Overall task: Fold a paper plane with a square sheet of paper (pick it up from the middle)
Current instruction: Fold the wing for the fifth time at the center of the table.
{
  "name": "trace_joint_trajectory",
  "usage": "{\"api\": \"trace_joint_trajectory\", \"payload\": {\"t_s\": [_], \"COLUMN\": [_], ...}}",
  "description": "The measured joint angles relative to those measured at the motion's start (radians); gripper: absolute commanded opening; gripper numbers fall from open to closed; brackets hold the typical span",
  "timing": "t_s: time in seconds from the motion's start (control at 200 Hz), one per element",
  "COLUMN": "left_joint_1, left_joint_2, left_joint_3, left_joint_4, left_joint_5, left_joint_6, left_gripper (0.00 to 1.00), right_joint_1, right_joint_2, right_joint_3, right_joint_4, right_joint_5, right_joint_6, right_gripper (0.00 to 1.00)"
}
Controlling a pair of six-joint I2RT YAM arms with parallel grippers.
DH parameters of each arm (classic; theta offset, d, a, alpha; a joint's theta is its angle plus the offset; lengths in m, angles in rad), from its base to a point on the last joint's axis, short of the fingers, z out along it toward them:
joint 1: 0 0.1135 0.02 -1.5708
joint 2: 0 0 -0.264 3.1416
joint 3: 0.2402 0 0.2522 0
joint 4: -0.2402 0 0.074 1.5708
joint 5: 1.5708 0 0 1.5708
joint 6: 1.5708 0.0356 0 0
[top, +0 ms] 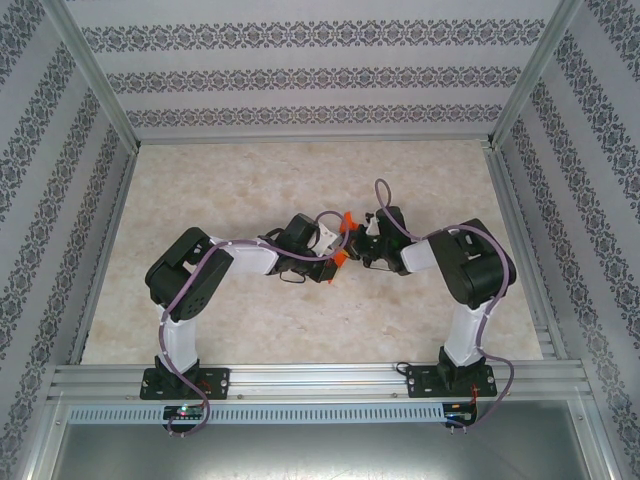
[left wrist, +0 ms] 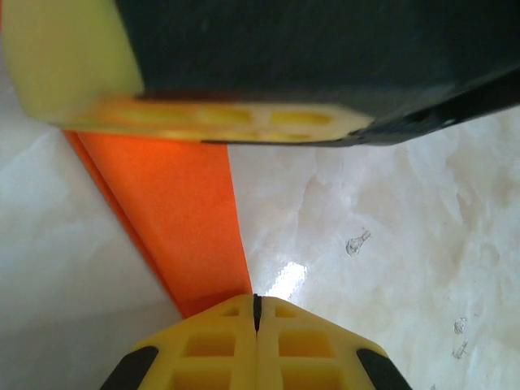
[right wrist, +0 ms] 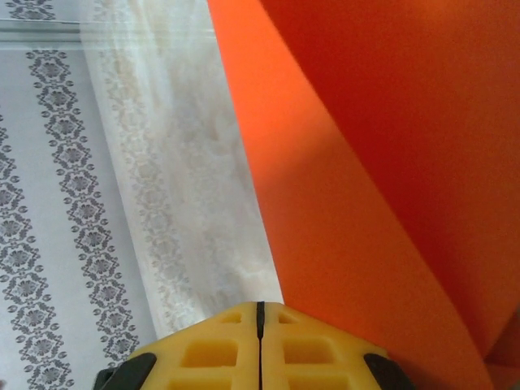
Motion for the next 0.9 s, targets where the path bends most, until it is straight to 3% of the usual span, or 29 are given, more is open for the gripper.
{"api": "trace_joint_trajectory", "payload": {"t_s": [0.31, 0.575, 0.904], "left_joint_1": [0.005, 0.007, 0.033], "left_joint_2": [-0.004, -0.017, -0.047], "left_joint_3": [0.000, 0.000, -0.025], "left_joint_4": [-0.003, -0.015, 0.071], "left_joint_5": [0.008, -0.002, -0.064], "left_joint_6": [-0.001, -0.051, -0.137], "left_gripper": [0.00, 0.09, 0.07], "right_joint_1": [0.002, 0.009, 0.013], "right_joint_2": [0.021, 0.023, 0.023], "right_joint_3": [0.045, 0.068, 0.071], "right_joint_4": [-0.087, -0.137, -0.144], "right_joint_5": [0.008, 0.014, 0.019], "right_joint_6": [-0.073, -0.134, -0.162], "right_gripper": [0.06, 0.05, 0.04]}}
